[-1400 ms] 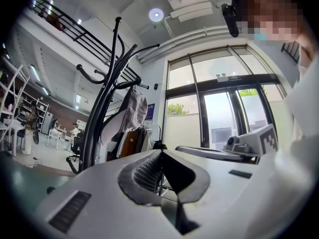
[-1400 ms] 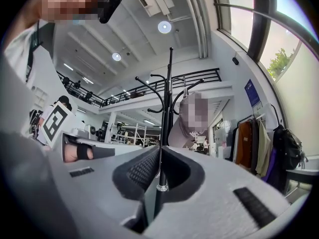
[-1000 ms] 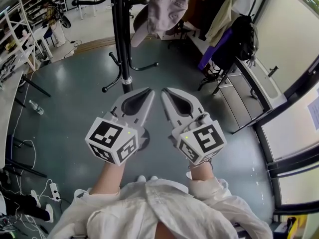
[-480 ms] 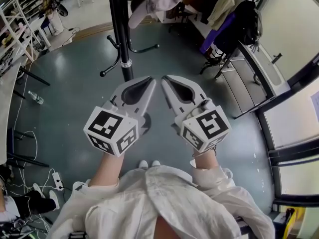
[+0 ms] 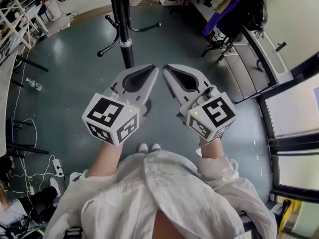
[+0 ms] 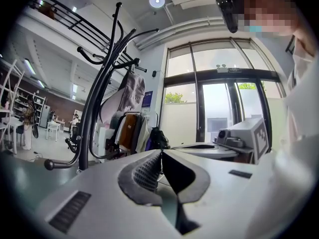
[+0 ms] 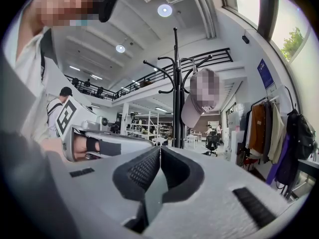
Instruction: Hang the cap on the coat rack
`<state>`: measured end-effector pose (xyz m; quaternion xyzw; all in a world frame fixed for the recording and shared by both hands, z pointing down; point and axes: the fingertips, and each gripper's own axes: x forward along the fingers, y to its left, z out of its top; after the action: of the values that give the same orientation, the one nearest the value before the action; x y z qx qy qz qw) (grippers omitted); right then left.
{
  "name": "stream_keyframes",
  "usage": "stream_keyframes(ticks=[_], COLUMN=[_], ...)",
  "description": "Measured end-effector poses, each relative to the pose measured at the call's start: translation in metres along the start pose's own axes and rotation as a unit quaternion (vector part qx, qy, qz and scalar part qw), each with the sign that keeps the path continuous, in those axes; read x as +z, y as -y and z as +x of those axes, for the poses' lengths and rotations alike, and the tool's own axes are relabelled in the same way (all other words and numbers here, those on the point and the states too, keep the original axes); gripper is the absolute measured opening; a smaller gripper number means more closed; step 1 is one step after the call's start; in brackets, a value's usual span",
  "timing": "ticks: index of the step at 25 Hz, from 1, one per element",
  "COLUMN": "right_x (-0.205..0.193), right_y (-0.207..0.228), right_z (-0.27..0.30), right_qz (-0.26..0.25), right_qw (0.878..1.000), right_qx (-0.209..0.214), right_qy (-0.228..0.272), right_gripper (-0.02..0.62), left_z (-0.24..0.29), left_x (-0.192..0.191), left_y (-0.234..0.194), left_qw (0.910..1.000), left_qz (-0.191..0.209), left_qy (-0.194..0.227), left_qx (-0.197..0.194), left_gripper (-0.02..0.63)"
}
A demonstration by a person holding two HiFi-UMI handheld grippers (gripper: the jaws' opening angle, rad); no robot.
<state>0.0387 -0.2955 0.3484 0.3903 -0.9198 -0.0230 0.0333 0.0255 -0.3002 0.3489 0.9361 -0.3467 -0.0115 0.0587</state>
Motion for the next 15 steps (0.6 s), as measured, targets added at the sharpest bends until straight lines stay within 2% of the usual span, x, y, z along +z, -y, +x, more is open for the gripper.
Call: stream_keyframes(ticks=[15], right_x=[-0.018], right_y=[0.017], right_z=[-0.021], right_qz=[0.004], right_qw=[1.0], right_qx=[0.009], right_qy=[-0.014], right_gripper=[0.003], left_z=[0.02], left_x=[-0.026], left_y=[0.017], left_qw=[0.9996], left_qz=[-0.011], left_qy=[-0.026], left_qx=[0.001], left_gripper=[0.017])
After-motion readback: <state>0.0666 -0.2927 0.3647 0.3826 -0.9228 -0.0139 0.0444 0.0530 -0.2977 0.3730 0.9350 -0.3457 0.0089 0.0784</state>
